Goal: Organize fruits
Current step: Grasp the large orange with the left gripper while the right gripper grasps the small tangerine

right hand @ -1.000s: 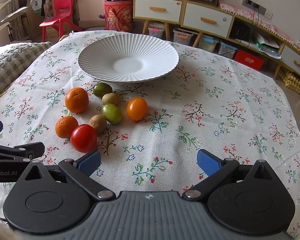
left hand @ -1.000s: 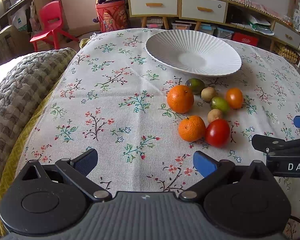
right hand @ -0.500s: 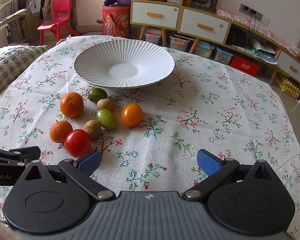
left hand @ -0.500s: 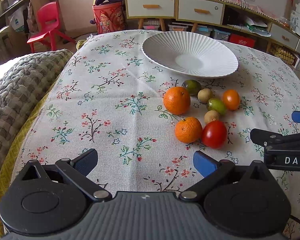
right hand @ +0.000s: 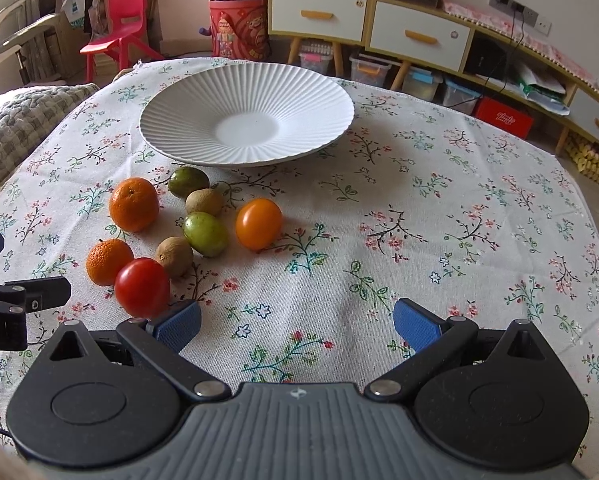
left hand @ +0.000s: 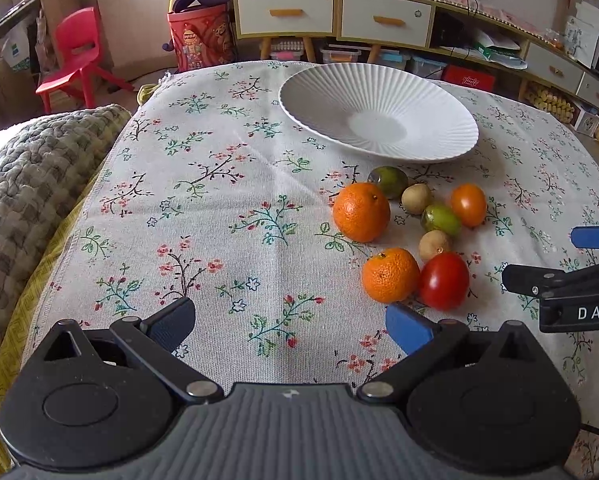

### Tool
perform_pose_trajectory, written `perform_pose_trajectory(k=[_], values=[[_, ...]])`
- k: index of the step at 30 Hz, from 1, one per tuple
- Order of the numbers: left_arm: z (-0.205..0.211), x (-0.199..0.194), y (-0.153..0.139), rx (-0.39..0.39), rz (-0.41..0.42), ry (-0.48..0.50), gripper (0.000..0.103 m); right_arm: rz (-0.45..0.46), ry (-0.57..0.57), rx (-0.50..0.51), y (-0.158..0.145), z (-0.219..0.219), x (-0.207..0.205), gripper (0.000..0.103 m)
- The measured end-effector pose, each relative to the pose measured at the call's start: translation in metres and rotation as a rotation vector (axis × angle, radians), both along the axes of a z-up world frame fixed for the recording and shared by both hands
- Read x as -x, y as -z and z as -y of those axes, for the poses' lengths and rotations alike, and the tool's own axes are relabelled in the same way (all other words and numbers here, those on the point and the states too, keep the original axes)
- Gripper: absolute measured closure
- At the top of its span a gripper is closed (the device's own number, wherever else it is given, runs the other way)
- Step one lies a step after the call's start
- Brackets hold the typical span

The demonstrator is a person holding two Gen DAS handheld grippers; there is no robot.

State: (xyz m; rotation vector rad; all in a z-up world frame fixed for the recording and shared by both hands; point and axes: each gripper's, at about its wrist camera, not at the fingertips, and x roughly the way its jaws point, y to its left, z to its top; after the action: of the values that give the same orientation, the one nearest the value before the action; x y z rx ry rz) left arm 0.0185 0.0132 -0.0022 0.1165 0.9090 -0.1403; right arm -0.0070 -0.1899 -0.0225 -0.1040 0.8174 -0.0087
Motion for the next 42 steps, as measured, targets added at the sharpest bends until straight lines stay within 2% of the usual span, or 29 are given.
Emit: perform_pose_trajectory(k=[4,8,13,15,18,26,32,34,42], values=[[-0.006,-0.008,-0.003,-0.003,0.012,-0.008,0.011,-0.007,0.014,-0.001,0.004,0.005,-0.008,0.001],[-0.014,-0.018,-0.007,0.084,-0.005,-0.024,0.011,0.01,0.012,0.004,0.003,0.007,-0.014,0.007],[-0.01,-0.024,-0.008,0.121,0.019,0.011,0.012,0.035,-0.023,-0.024,0.0,0.007,-0.016,0.011],[-0.007,-0.026,-0.005,0.136,0.018,0.03,0.017,0.033,-0.037,-0.045,0.002,0.009,-0.019,0.021],[-0.006,-0.032,0.0,0.177,0.008,0.048,0.03,0.03,-0.059,-0.067,0.003,0.009,-0.022,0.039],[0.002,-0.042,0.004,0.262,0.04,0.104,0.054,0.034,-0.106,-0.178,0.0,0.012,-0.03,0.054],[0.006,-0.047,0.007,0.295,0.043,0.121,0.074,0.027,-0.114,-0.194,0.001,0.013,-0.034,0.064],[0.006,-0.05,0.008,0.301,0.045,0.116,0.077,0.027,-0.104,-0.209,0.001,0.014,-0.036,0.066],[0.012,-0.058,0.01,0.289,0.045,0.098,0.077,0.014,-0.098,-0.239,0.003,0.017,-0.042,0.07]])
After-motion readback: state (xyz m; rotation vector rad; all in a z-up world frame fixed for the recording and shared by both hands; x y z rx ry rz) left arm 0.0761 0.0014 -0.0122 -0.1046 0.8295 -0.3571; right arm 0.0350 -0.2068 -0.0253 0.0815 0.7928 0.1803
